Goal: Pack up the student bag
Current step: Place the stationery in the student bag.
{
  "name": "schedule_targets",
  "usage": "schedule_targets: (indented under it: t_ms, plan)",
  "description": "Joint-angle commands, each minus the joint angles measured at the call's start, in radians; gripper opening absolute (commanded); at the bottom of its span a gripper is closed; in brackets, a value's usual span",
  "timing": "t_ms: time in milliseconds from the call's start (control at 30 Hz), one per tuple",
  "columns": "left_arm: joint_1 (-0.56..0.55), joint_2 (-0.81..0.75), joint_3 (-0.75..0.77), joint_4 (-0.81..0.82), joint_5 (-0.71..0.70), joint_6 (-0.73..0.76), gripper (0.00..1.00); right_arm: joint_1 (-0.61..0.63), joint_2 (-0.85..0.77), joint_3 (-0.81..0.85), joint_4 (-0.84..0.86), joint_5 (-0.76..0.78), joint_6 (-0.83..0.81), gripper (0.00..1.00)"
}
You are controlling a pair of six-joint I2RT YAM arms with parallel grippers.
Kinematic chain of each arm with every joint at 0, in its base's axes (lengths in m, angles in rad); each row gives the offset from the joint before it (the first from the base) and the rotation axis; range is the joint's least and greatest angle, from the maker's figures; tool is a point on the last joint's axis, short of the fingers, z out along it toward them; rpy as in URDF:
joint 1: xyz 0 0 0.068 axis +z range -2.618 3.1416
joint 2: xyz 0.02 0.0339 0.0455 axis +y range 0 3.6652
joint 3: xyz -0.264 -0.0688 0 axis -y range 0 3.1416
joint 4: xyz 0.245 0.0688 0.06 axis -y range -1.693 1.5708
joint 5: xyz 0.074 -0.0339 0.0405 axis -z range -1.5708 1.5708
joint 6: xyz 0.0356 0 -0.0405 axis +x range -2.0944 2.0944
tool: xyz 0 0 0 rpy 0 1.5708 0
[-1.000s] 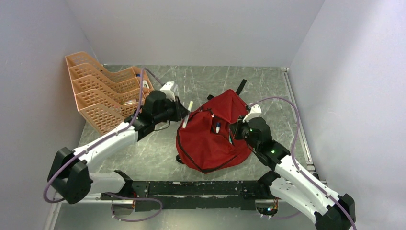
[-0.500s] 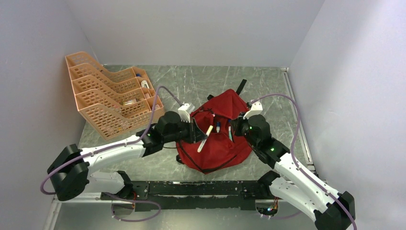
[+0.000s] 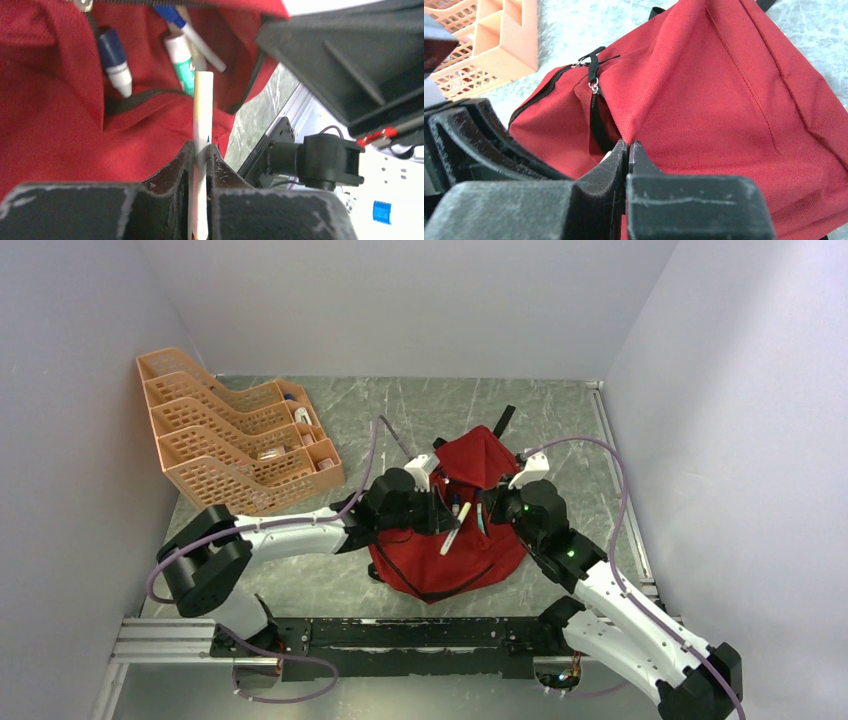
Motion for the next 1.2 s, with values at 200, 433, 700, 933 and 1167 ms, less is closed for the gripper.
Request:
schedule_targets:
  t_ms: [200, 433, 700, 933, 1167]
  plan:
    - [-0.008, 0.113, 0.160, 0.067, -0.067, 0.019, 0.05, 0.003, -0.042, -0.038, 0.071, -0.068, 0.011, 0.00]
    - [-0.009, 0.222, 0.290, 0.025, -0.074, 0.040, 0.05, 0.003, -0.067, -0.055, 0.165, -0.186, -0.056, 0.00]
    - [-0.005, 0.283, 0.311, 0.091, -0.134, -0.025, 0.05, 0.003, -0.115, -0.078, 0.162, -0.207, -0.062, 0.00]
    - [-0.003, 0.306, 0.235, 0.332, -0.154, -0.166, 0.05, 0.003, -0.129, -0.085, 0.147, -0.208, -0.039, 0.00]
    - [-0.003, 0.320, 0.210, 0.353, -0.285, -0.248, 0.09, 0.003, -0.162, -0.097, 0.107, -0.207, -0.016, 0.00]
